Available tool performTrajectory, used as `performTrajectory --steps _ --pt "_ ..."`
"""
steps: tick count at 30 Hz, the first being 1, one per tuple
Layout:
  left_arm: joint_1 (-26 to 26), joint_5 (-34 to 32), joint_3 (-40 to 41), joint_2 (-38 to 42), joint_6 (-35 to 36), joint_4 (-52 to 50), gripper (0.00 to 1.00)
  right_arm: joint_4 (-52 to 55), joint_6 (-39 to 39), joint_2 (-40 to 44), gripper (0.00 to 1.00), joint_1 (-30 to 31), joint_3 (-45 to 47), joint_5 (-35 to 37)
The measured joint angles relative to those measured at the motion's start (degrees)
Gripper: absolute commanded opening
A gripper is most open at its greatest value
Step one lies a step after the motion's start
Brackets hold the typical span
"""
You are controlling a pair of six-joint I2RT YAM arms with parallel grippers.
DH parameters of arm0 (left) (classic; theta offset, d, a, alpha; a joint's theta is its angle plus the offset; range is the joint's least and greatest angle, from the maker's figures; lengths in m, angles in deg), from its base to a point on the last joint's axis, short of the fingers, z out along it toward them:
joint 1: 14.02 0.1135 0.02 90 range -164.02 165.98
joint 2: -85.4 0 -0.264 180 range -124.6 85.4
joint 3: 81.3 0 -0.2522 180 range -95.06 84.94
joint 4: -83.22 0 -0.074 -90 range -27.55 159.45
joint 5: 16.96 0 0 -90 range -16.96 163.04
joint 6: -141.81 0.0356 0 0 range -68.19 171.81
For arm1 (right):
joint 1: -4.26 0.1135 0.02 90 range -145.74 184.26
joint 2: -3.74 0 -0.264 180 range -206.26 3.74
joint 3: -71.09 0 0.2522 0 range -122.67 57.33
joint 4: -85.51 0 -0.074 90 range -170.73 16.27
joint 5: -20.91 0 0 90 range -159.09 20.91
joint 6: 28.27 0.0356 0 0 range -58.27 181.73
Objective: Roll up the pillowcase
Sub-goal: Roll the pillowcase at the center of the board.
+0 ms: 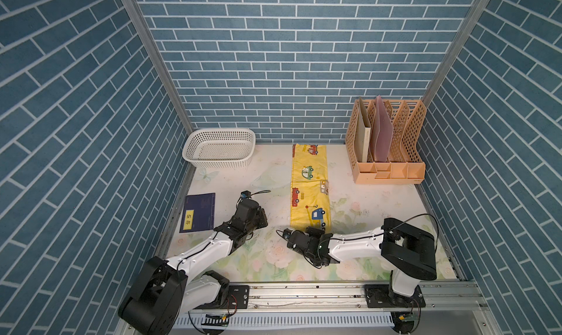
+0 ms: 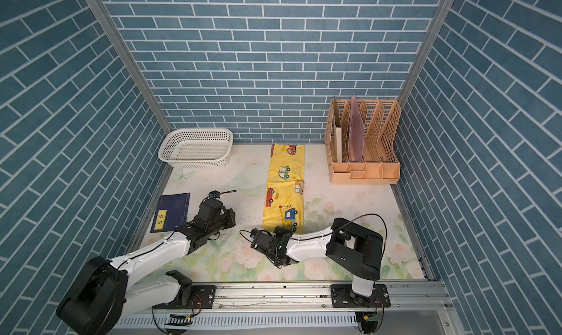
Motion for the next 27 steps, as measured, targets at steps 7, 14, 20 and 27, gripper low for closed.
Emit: performTrajectory --steps 7,14,20,27 --pt "-0.96 6.56 -0.94 -6.54 2.91 7.23 0.00 1.09 -2.10 4.70 0.00 -1.64 2.40 -8.92" --pt "-6.36 15.80 -7.54 -18.67 7.50 18.80 0.00 3.30 -2.62 11.13 0.00 -3.98 3.19 -26.36" --pt "-8.66 21.79 -7.21 -24.87 9.27 24.63 0.00 5.68 -2.78 11.19 0.00 -6.88 2.32 -35.32" --pt "-8.90 26.14 -5.60 -25.99 10.34 25.81 0.00 9.77 -3.04 11.06 0.00 -10.03 -2.08 -44.50"
